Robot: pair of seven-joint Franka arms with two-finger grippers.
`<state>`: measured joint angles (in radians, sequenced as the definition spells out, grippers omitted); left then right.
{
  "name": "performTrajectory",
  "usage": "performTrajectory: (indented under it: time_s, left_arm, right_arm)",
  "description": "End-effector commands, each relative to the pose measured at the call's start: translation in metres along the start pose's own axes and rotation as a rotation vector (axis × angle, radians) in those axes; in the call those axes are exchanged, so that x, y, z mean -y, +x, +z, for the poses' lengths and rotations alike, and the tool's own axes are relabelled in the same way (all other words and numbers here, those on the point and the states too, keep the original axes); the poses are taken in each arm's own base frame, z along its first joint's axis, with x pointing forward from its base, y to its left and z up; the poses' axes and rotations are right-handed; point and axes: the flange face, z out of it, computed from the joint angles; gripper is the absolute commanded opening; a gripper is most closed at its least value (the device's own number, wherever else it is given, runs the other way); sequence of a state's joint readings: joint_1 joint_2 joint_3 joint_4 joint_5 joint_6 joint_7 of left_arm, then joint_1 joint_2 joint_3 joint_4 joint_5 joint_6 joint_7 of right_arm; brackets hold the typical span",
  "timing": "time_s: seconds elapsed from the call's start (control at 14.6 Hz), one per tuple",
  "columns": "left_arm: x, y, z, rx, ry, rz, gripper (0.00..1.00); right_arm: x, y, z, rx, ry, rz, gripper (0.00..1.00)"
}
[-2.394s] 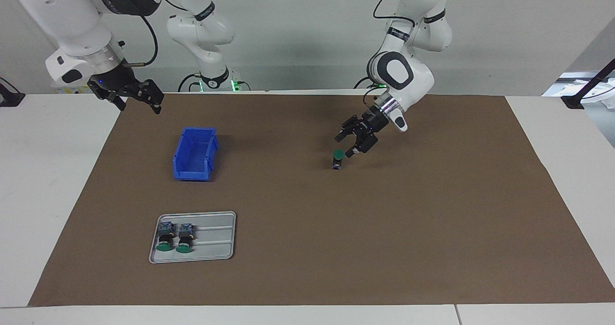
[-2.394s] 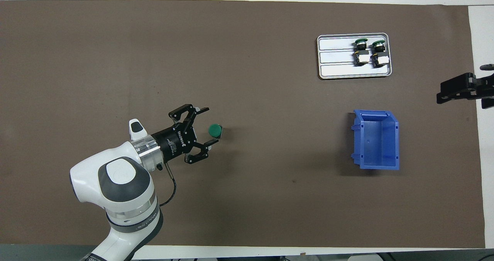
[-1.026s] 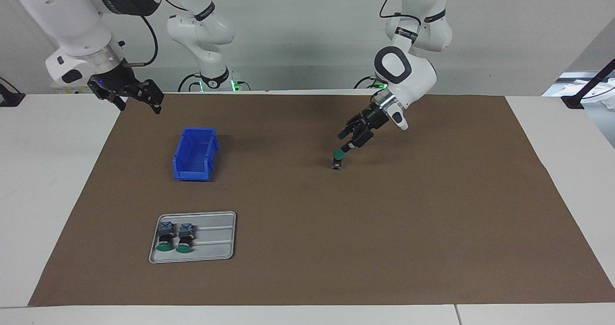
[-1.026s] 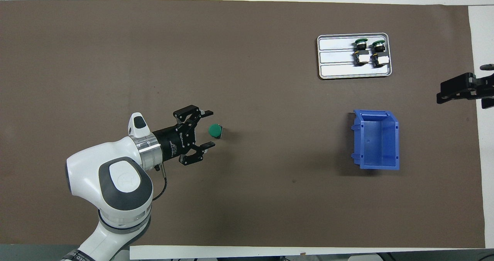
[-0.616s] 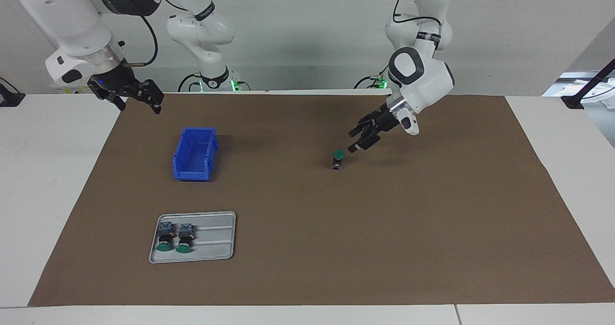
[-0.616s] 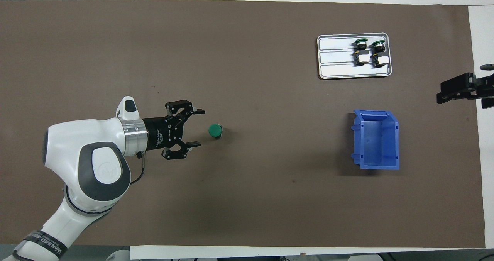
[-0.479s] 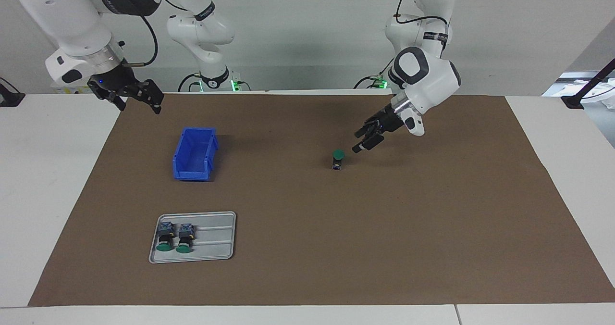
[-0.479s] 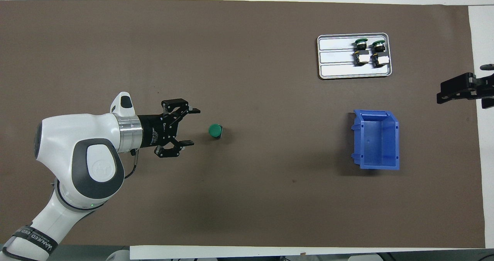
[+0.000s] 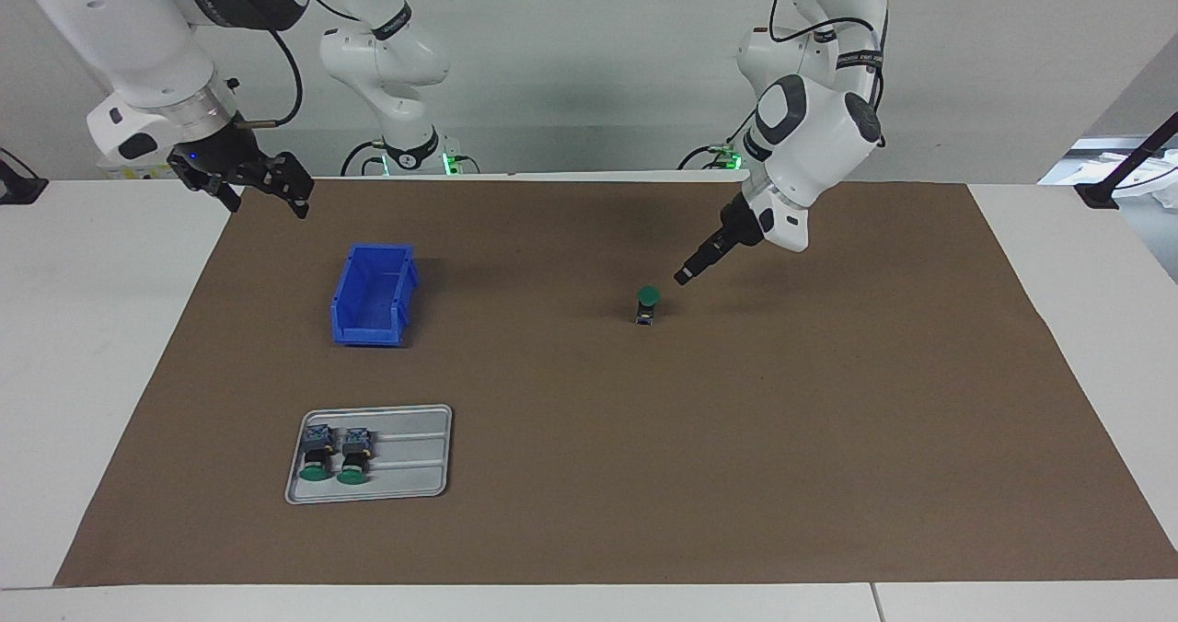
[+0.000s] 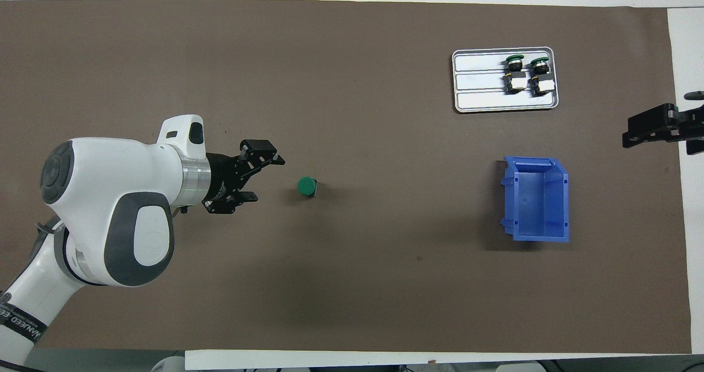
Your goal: Place and press button with both arms
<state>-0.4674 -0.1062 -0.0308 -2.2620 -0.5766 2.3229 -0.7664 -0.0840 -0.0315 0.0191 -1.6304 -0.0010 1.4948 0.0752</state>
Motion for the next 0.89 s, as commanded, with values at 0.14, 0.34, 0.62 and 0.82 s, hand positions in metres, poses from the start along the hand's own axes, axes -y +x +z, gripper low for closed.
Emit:
performTrajectory:
  time_s: [0.14,0.34,0.62,0.82]
  left_arm:
    - [-0.029,-0.030,0.002,-0.109,0.151,0.259,1.00]
    - [-0.059,-0.044,-0.004,-0.087,0.247,0.339,0.92]
    - [-0.075,-0.058,0.019,-0.103,0.345,0.433,0.50]
    - [-0.086,-0.048,0.044,-0.087,0.369,0.430,0.22]
  right_arm:
    - [-0.002,-0.008,0.000,-0.001,0.001,-0.017,0.98]
    - [-0.002,-0.008,0.000,-0.001,0.001,-0.017,0.98]
    - [-0.002,-0.008,0.000,-0.001,0.001,-0.017,0.98]
    - [-0.002,-0.008,0.000,-0.001,0.001,-0.017,0.98]
